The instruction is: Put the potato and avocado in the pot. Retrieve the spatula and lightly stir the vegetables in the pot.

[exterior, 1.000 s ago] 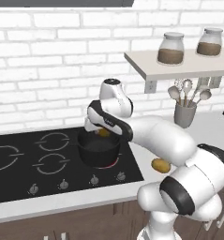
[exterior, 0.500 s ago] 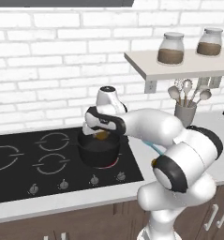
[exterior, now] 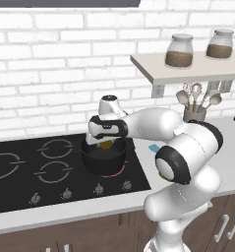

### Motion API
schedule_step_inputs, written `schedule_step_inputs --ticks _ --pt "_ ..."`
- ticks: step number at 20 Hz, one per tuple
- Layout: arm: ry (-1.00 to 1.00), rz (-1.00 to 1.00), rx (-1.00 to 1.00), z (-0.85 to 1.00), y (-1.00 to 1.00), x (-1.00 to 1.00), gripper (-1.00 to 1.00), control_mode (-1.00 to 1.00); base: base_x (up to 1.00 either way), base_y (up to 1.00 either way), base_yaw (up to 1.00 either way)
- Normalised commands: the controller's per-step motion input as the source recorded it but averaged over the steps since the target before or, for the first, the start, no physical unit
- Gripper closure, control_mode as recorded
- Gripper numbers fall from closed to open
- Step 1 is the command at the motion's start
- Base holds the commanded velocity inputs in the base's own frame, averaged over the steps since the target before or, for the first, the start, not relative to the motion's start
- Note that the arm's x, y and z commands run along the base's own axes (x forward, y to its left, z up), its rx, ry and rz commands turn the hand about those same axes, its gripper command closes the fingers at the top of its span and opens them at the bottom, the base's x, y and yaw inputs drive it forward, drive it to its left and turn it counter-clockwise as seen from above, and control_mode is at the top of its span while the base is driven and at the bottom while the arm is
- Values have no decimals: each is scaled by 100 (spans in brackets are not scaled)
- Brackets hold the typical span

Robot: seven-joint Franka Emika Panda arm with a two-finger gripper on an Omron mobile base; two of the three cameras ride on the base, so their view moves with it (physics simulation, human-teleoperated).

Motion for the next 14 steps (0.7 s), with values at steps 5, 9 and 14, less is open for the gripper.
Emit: schedule_step_inputs --ticks 5,9,14 --pt "3 0 -1 -31 3 2 100 -100 0 0 0" --pt "0 0 0 -28 0 10 100 -100 0 0 0" --pt "0 0 0 -19 3 10 100 -100 0 0 0"
